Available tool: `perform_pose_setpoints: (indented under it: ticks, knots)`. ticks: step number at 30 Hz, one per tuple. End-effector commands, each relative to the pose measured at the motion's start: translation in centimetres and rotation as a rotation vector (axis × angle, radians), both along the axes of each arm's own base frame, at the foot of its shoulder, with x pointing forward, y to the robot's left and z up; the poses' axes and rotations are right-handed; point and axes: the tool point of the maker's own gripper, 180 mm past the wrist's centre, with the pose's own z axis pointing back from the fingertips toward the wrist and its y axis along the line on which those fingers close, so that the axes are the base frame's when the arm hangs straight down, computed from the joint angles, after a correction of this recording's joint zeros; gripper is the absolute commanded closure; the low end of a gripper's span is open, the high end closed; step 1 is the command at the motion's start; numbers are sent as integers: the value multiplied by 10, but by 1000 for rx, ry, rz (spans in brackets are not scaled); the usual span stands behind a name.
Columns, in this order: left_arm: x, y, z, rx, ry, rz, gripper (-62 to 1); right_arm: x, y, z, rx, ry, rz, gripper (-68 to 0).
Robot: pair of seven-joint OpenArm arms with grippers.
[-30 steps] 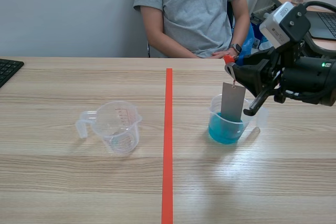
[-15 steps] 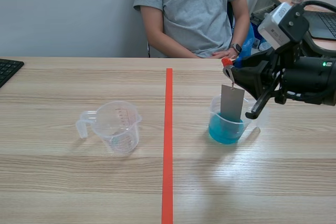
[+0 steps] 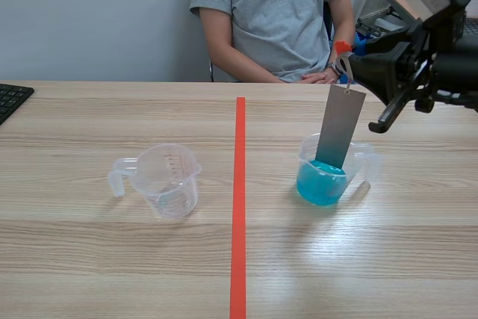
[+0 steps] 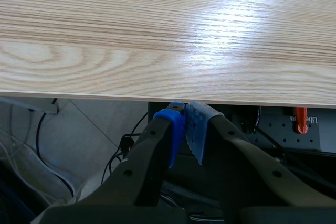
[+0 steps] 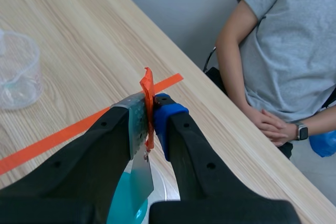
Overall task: Do the redox reaction experiment.
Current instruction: 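Hold the plate still in the solution, then raise the plate and point at it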
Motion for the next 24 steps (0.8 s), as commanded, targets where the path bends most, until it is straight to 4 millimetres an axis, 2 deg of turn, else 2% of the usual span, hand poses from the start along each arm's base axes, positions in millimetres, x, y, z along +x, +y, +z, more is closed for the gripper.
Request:
perform_pose_setpoints:
  ticks: [1,12,24]
  knots:
    - [5,-3,4,-8,-21,-6,-40,1,-1,20,7,-50,9,-14]
    - [5,-3,4,-8,-21,-6,-40,-7,7,56,22,-86,17,-14]
    - [5,-3,4,-8,-21,-6,-40,-17,11,84,32,-114,26,-13]
